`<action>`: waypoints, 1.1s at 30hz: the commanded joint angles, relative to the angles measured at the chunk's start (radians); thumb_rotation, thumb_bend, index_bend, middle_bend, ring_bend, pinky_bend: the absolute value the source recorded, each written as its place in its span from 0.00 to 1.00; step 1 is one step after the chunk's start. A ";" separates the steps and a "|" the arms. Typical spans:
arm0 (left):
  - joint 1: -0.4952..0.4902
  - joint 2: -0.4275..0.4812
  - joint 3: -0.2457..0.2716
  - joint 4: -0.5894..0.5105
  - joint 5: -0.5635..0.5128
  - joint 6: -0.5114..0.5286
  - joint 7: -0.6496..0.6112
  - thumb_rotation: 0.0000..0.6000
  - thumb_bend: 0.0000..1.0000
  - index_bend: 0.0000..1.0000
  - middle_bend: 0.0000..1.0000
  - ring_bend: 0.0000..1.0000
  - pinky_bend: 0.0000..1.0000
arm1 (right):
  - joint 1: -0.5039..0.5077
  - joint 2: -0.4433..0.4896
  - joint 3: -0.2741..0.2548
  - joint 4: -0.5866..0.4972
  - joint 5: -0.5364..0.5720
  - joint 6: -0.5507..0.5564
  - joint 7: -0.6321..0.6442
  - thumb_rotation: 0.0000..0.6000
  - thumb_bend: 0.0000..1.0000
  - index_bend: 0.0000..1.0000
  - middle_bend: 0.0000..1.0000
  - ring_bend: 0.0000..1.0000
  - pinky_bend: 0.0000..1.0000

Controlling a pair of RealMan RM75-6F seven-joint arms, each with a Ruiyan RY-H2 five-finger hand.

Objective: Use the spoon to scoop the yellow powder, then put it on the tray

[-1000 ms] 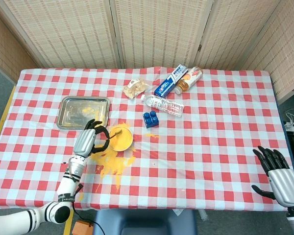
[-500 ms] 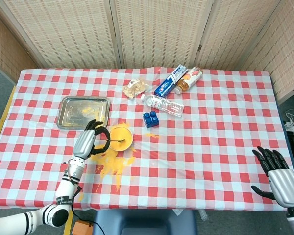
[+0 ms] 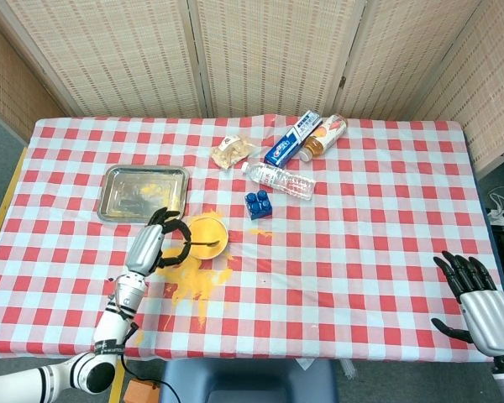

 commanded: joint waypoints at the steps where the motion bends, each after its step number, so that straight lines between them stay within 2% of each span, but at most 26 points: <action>1: -0.001 0.020 -0.002 -0.021 -0.027 -0.022 0.009 1.00 0.68 0.83 0.44 0.15 0.05 | 0.001 -0.001 0.000 0.000 0.001 -0.001 -0.001 1.00 0.05 0.00 0.00 0.00 0.00; 6: -0.005 0.037 -0.003 -0.026 -0.053 -0.048 0.011 1.00 0.68 0.83 0.44 0.15 0.05 | 0.003 -0.002 -0.001 -0.001 0.000 -0.007 -0.004 1.00 0.05 0.00 0.00 0.00 0.00; 16: -0.030 0.015 -0.032 0.070 -0.117 -0.067 0.029 1.00 0.68 0.83 0.44 0.15 0.05 | 0.000 -0.001 0.000 -0.001 0.001 -0.002 -0.004 1.00 0.05 0.00 0.00 0.00 0.00; 26: -0.037 -0.030 -0.044 0.159 -0.068 -0.009 0.015 1.00 0.68 0.83 0.44 0.15 0.05 | 0.002 -0.001 0.000 -0.002 0.006 -0.007 -0.007 1.00 0.05 0.00 0.00 0.00 0.00; 33: -0.030 -0.018 -0.035 0.126 -0.058 -0.015 -0.001 1.00 0.68 0.83 0.44 0.14 0.05 | 0.002 -0.002 0.002 -0.002 0.009 -0.008 -0.008 1.00 0.05 0.00 0.00 0.00 0.00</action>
